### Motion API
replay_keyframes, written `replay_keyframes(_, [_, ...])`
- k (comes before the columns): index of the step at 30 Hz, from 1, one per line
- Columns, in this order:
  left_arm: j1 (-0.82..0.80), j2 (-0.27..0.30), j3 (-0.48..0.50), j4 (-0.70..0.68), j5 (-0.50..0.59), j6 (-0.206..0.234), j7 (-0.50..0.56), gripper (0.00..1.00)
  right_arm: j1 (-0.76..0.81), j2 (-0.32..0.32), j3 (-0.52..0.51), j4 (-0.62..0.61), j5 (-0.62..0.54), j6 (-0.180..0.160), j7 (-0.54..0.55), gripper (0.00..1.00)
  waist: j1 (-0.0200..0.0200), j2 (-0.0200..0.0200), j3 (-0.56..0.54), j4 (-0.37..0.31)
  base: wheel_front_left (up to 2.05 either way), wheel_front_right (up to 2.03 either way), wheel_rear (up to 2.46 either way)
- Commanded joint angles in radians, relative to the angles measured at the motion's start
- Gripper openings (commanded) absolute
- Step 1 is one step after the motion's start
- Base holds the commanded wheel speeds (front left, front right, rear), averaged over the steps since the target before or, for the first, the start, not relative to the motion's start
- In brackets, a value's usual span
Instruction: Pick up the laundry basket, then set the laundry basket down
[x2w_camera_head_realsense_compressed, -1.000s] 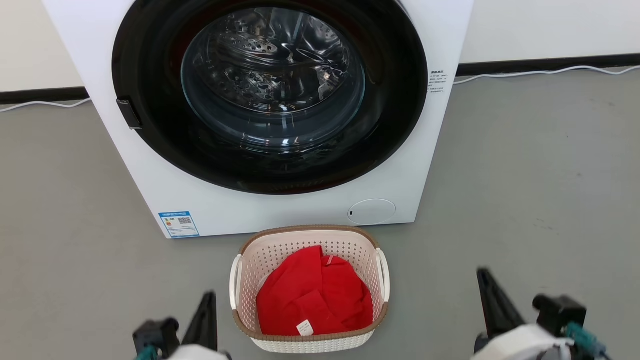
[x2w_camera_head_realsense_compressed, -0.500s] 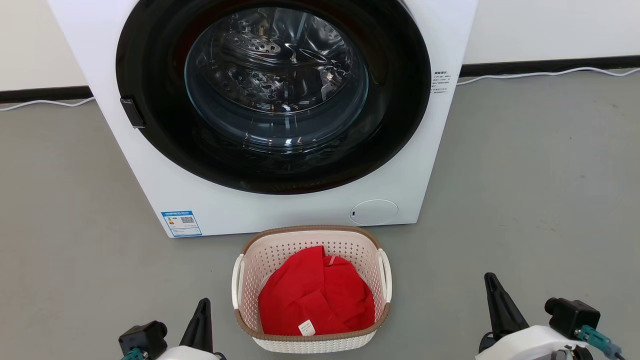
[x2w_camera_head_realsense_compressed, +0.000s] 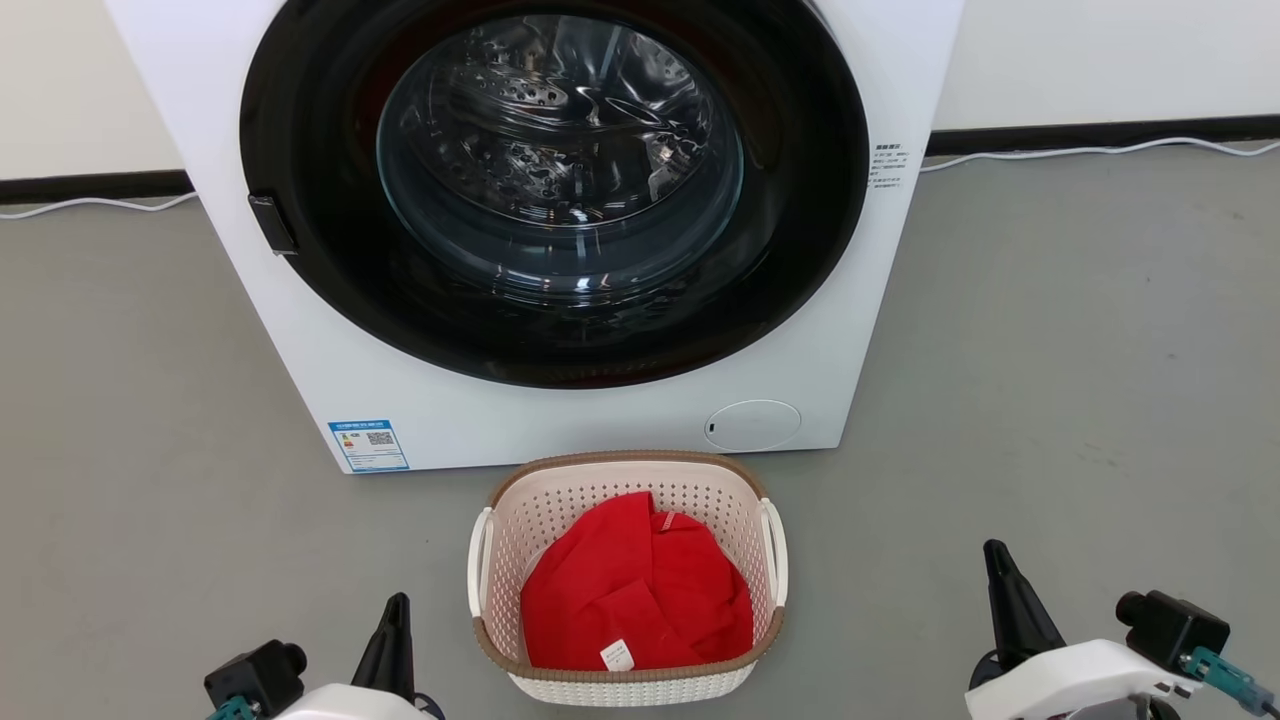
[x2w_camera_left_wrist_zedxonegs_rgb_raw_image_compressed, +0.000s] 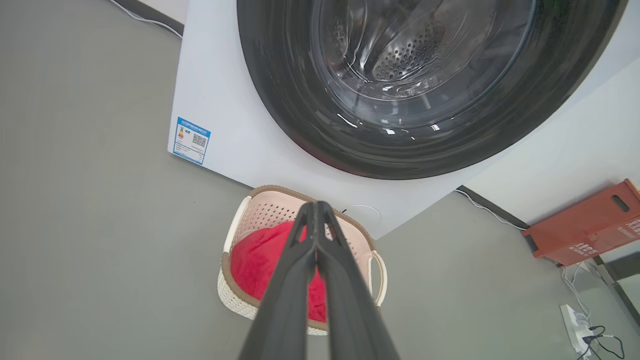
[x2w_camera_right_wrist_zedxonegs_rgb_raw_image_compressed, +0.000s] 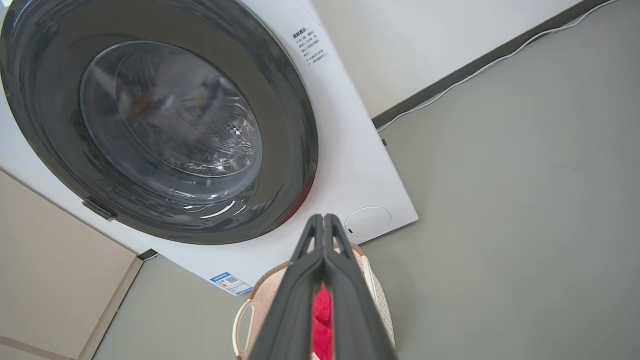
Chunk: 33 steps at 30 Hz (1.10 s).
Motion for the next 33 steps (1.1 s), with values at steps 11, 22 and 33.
replay_keyframes(11, [-0.049, 0.007, 0.032, -0.043, -0.125, -0.021, 0.034, 0.00, -0.035, 0.000, -0.019, -0.048, 0.129, 0.002, 0.038, 0.00, -0.0002, -0.0001, 0.000, 0.006, 0.00, 0.00, 0.00])
replay_keyframes(22, [-0.056, 0.008, 0.052, -0.055, -0.239, -0.033, 0.066, 0.00, -0.036, 0.004, -0.035, -0.066, 0.244, 0.003, 0.070, 0.00, -0.0002, -0.0001, -0.001, 0.012, 0.00, 0.00, 0.00])
replay_keyframes(33, [-0.064, 0.009, 0.071, -0.068, -0.352, -0.044, 0.098, 0.00, -0.038, 0.008, -0.051, -0.083, 0.358, 0.004, 0.102, 0.00, -0.0002, -0.0001, -0.001, 0.018, 0.00, 0.00, 0.00])
